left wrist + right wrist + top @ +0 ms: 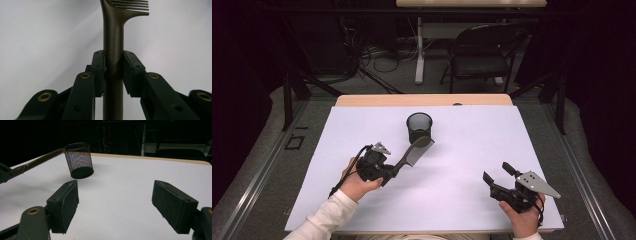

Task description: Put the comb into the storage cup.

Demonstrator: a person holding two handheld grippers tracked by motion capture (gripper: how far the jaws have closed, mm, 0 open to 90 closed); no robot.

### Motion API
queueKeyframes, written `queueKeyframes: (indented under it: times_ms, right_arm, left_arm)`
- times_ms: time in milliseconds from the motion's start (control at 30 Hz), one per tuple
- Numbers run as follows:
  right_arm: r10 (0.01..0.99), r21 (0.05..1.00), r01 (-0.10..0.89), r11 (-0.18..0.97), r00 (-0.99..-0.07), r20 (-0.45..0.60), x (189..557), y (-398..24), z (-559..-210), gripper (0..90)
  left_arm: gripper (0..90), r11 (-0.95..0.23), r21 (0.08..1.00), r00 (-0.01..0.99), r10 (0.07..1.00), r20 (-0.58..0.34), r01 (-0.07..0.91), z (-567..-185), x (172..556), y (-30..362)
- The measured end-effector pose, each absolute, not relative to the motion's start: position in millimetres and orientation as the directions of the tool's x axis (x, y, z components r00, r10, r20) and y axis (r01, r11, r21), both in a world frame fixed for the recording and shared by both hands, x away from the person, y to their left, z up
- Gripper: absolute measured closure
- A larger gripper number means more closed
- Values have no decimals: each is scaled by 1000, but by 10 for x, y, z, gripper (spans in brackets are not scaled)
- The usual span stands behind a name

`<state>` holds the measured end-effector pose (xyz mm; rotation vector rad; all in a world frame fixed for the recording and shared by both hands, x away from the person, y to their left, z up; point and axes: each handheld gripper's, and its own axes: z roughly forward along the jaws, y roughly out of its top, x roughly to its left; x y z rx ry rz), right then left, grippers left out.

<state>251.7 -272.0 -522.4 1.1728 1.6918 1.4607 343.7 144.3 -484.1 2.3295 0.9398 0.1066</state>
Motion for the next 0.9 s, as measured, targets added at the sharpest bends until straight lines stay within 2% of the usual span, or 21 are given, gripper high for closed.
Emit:
queueKeyframes:
  times_ms: [167,900]
  right_arm:
    - [901,972,233,1,-422,100,2520,-2723,-5229,215]
    - [900,972,237,0,-424,103,2529,-2718,-5235,215]
  left_arm:
    - [726,-514,633,745,649,-154,579,-4759,3438,1425]
    - [726,-354,839,735,674,-78,413,-4569,3373,1320]
